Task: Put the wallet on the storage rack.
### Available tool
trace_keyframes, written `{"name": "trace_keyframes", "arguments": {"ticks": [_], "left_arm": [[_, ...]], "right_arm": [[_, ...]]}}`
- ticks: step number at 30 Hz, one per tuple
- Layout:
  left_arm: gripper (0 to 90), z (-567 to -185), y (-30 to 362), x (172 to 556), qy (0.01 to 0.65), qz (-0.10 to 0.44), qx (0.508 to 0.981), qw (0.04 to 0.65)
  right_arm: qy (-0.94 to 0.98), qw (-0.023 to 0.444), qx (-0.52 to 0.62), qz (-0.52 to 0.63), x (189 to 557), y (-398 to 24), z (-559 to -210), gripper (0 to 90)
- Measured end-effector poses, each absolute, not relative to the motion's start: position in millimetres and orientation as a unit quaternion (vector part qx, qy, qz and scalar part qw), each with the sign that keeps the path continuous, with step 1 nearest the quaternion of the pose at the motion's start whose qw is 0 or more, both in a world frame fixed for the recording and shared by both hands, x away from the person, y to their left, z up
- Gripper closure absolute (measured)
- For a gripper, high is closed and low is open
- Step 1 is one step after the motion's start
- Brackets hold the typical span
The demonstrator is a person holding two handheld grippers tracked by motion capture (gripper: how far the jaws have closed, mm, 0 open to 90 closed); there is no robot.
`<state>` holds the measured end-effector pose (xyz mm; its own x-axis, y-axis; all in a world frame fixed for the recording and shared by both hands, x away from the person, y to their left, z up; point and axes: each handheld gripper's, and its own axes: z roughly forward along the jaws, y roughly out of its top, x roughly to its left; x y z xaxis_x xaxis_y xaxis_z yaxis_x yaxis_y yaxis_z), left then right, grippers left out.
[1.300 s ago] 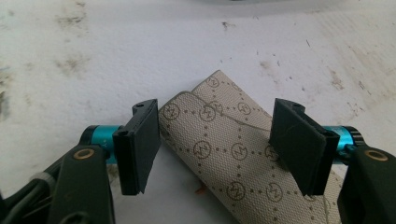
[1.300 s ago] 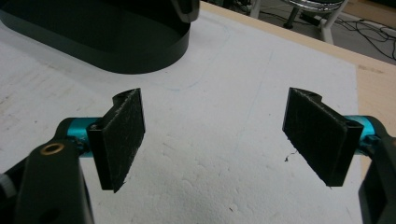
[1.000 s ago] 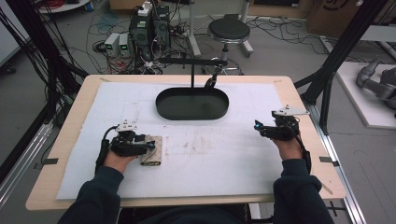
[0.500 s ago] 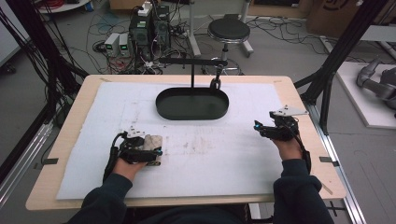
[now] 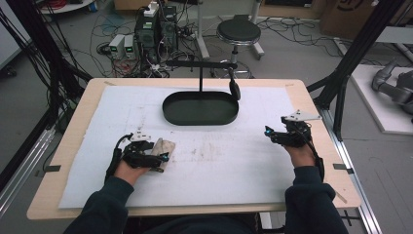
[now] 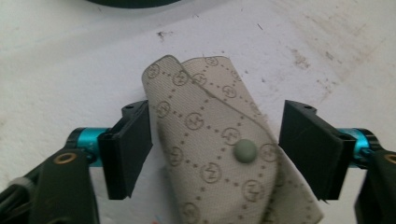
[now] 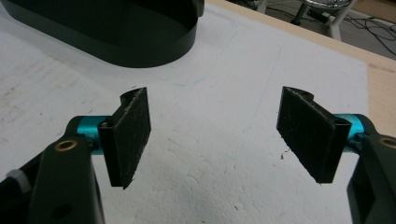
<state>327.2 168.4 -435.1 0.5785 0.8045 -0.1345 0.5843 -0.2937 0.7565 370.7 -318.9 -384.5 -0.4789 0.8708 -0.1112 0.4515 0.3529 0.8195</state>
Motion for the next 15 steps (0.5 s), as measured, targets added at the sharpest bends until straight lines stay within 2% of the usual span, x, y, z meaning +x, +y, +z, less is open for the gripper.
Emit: {"name": "trace_keyframes", "arguments": {"ticks": [4, 9, 13, 15], "left_arm": [[22.3, -441.2, 156.7, 320.6, 0.461, 0.160, 0.790, 0.370], [21.7, -444.0, 157.2, 322.5, 0.457, 0.156, 0.797, 0.362], [33.5, -441.3, 162.6, 325.7, 0.438, 0.140, 0.807, 0.370], [35.3, -440.8, 164.9, 327.8, 0.437, 0.131, 0.807, 0.375]], "right_arm": [[0.772, 0.280, 0.428, 0.377, 370.6, -319.5, -384.3, 26.7], [0.772, 0.279, 0.427, 0.378, 370.1, -319.1, -384.0, 26.7], [0.771, 0.278, 0.429, 0.379, 370.1, -319.3, -384.0, 26.7], [0.772, 0.279, 0.427, 0.379, 370.1, -319.3, -384.0, 26.7]]}}
